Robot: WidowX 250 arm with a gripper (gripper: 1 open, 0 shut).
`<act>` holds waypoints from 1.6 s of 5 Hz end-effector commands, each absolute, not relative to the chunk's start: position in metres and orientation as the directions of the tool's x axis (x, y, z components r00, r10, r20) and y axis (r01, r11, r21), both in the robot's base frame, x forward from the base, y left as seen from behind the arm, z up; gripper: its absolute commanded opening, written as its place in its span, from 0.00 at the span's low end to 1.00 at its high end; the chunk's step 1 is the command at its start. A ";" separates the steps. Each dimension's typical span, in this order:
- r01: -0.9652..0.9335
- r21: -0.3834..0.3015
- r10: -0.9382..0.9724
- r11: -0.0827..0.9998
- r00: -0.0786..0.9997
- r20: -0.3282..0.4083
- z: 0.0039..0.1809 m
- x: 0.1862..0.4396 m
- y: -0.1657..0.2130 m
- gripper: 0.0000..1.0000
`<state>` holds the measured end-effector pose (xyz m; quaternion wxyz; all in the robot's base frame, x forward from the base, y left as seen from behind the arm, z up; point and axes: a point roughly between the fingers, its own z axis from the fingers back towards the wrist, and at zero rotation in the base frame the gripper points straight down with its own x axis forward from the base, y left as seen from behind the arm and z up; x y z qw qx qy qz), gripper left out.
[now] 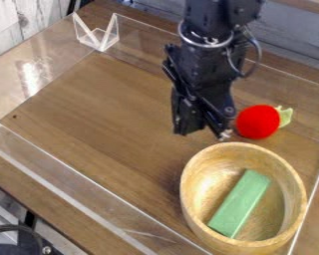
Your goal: Remove the green block from the brown bowl and put it on the table
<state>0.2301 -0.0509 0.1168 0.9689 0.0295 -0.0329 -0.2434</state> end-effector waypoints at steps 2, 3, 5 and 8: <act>0.442 0.069 -0.447 0.895 0.889 0.102 0.123 0.232 -0.055 0.00; 0.445 0.068 -0.450 0.893 0.887 0.107 0.129 0.232 -0.045 0.00; 0.468 0.039 -0.469 0.883 0.873 0.132 0.095 0.226 -0.021 0.00; 0.575 0.032 -0.573 0.818 0.808 0.134 0.117 0.224 -0.053 0.00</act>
